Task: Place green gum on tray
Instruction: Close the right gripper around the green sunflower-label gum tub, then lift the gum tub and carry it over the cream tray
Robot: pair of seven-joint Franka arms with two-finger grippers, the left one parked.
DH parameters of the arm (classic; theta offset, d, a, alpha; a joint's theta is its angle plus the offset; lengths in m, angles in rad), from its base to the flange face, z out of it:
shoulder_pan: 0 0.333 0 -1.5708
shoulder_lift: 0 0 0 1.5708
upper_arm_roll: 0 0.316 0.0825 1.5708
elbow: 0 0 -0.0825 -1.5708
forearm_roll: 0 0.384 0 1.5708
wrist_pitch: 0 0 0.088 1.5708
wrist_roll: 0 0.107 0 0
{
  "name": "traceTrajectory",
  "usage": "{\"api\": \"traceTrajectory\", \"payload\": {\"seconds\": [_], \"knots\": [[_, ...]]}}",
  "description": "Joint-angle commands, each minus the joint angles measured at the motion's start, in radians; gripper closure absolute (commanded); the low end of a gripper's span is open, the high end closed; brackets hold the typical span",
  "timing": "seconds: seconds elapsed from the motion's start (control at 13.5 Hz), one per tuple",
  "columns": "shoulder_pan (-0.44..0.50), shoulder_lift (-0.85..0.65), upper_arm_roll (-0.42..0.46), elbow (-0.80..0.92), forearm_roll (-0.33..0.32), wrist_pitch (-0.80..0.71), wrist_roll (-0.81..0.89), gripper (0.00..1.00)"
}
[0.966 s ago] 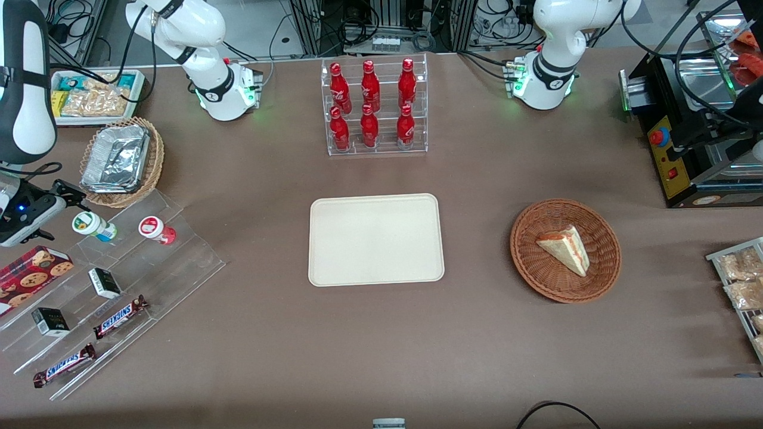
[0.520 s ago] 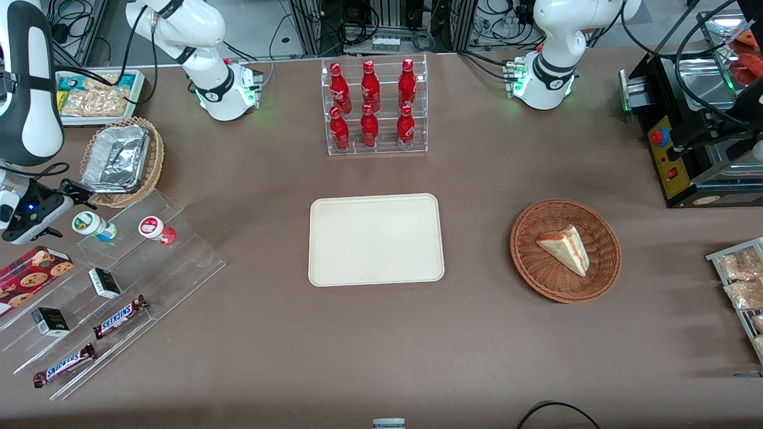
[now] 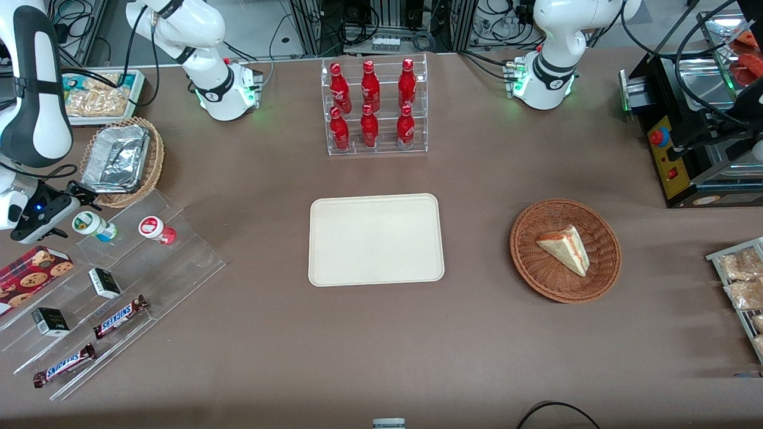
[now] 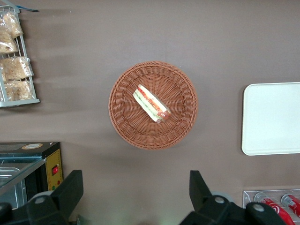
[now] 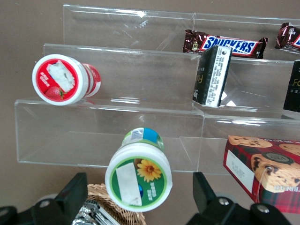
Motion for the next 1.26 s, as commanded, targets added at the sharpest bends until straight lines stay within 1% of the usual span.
{"api": "traceTrajectory", "payload": {"seconds": [0.0, 0.07, 0.15, 0.22, 0.3, 0.37, 0.45, 0.52, 0.74, 1.04, 1.19], "knots": [[-0.013, 0.010, 0.005, -0.018, 0.001, 0.050, -0.015, 0.00], [-0.013, 0.010, 0.005, -0.020, 0.001, 0.051, -0.015, 0.00], [-0.015, 0.013, 0.006, -0.020, 0.001, 0.051, -0.015, 0.02], [-0.018, 0.014, 0.006, -0.020, 0.001, 0.051, -0.015, 0.19], [-0.018, 0.016, 0.006, -0.020, 0.001, 0.051, -0.015, 0.52], [-0.016, 0.016, 0.006, -0.020, 0.003, 0.050, -0.015, 0.77], [-0.016, 0.016, 0.006, -0.020, 0.006, 0.050, -0.012, 0.96], [-0.015, 0.016, 0.006, -0.018, 0.006, 0.045, -0.008, 1.00], [-0.005, -0.001, 0.011, -0.005, 0.006, 0.006, 0.011, 1.00], [0.024, -0.015, 0.032, 0.145, 0.004, -0.218, 0.096, 1.00], [0.082, -0.016, 0.034, 0.202, 0.004, -0.312, 0.180, 1.00]]}}
